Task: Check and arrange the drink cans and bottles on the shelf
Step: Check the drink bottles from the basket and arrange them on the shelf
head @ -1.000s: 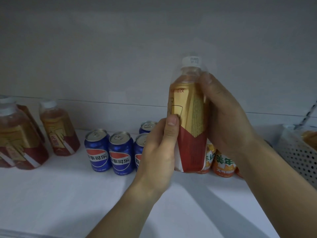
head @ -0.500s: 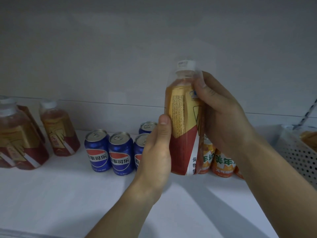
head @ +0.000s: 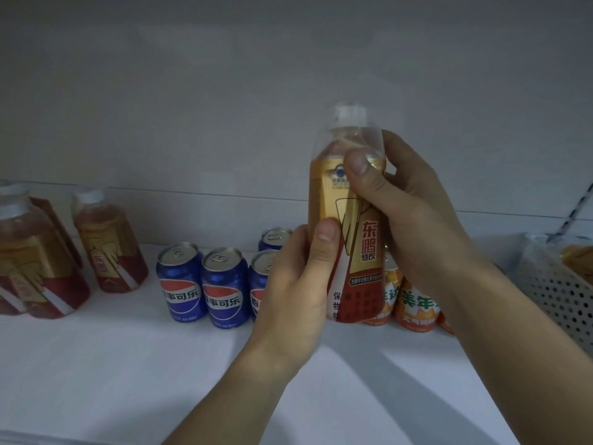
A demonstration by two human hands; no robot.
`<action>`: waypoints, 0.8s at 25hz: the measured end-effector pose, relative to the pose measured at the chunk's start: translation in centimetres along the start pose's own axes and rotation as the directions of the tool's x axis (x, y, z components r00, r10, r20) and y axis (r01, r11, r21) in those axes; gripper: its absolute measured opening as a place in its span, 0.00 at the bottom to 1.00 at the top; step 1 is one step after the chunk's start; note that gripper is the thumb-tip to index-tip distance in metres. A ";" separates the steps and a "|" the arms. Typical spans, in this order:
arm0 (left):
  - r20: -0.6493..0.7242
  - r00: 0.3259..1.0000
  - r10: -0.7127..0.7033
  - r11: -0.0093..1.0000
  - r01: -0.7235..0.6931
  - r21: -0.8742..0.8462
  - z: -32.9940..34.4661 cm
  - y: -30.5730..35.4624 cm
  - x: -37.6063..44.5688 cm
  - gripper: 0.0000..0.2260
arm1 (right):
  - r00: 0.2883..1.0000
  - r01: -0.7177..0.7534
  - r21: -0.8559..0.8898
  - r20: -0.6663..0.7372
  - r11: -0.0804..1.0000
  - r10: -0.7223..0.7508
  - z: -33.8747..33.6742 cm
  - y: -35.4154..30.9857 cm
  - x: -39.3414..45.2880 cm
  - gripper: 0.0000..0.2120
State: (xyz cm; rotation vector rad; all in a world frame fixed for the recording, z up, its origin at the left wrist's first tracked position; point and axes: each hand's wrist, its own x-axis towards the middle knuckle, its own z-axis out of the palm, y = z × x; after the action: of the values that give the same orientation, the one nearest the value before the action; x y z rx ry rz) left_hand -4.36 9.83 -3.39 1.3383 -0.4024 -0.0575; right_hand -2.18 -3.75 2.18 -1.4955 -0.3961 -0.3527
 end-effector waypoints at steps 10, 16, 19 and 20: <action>-0.018 0.999 -0.036 0.999 0.036 -0.008 -0.5 -0.2 0.2 0.28 | 1.000 -0.014 0.107 0.007 0.994 0.013 -0.4 0.0 0.2 0.25; -0.088 0.996 -0.018 1.000 0.017 -0.019 -0.2 0.2 0.1 0.24 | 0.996 -0.064 0.170 0.067 0.983 0.053 -0.4 -0.1 0.4 0.27; -0.115 0.981 -0.156 0.976 0.135 -0.170 -0.3 0.3 0.1 0.29 | 0.992 -0.103 0.141 0.081 0.985 0.092 -0.9 0.4 0.6 0.24; -0.090 0.978 -0.189 0.963 0.167 -0.212 -0.3 0.5 0.1 0.29 | 0.994 -0.099 0.126 0.067 0.987 0.091 -1.0 0.6 0.6 0.24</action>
State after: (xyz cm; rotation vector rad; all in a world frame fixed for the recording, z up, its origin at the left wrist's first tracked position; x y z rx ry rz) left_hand -4.29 10.23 -3.00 1.1661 -0.1764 -0.1700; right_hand -1.39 -4.70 1.92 -1.3951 -0.3876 -0.2026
